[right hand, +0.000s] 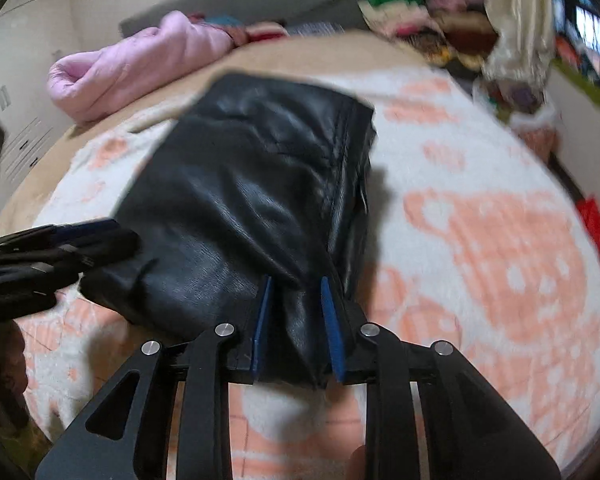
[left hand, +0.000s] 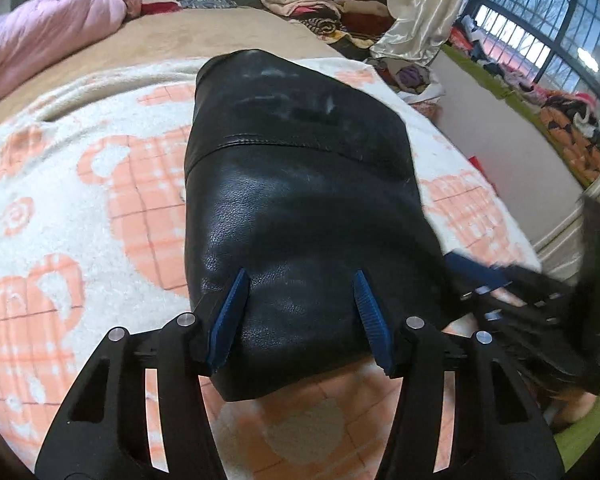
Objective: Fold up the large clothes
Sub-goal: 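Straighten the jacket bundle with both grippers and release it, then open both grippers and pull them back from the folded jacket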
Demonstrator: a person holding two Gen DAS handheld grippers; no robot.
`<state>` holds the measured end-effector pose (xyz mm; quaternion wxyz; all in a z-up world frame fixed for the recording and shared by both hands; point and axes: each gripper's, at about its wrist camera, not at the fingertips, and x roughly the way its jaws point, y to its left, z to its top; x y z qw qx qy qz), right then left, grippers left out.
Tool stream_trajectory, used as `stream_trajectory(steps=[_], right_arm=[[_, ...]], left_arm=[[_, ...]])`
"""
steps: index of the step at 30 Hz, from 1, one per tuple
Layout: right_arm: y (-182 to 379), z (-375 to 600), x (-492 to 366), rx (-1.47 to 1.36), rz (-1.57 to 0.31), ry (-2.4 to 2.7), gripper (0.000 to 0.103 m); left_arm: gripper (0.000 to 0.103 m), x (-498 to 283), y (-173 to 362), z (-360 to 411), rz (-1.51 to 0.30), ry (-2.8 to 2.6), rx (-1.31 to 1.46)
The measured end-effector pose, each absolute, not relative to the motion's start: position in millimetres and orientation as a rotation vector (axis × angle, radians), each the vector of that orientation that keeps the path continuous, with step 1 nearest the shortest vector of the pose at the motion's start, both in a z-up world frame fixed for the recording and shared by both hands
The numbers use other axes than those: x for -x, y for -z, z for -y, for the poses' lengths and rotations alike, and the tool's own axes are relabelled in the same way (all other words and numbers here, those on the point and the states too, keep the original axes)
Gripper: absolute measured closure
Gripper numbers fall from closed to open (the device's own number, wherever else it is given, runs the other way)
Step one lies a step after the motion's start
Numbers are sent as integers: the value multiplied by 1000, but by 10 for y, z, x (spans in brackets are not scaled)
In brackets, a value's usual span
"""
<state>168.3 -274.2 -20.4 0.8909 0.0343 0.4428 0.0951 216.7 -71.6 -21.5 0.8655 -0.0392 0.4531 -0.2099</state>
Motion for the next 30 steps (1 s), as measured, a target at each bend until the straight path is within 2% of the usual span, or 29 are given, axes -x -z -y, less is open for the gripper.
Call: stream_trajectory(steps=[9,17,20,21,22,26,28,30], right_arm=[[403,2766,-1743,-116,-944,-221,78],[287,2759,-1666,-126,-915,-223,76],[244,2766,-1627,-135,-893,-237,70],[232,2767,-1608,-136,-885,-241,68],[233,2768,-1592,-135,-882,-241,66],[220,2742,-1551,-126,-871,-239,60],[220,2737,-1526,-126,-870,-236,48],[237,2739,-1510,-133,-880,-226,38]], left_arm=[[56,-2142,228,706,-948,442,93],[54,-2149,181,684,-956,448,115],[43,-2147,140,651,-953,446,133],[32,-2133,120,641,-946,429,125],[27,-2121,109,627,-941,411,117],[23,-2104,115,582,-949,396,116],[13,-2101,121,567,-961,391,112],[9,-2079,115,550,-964,388,111]])
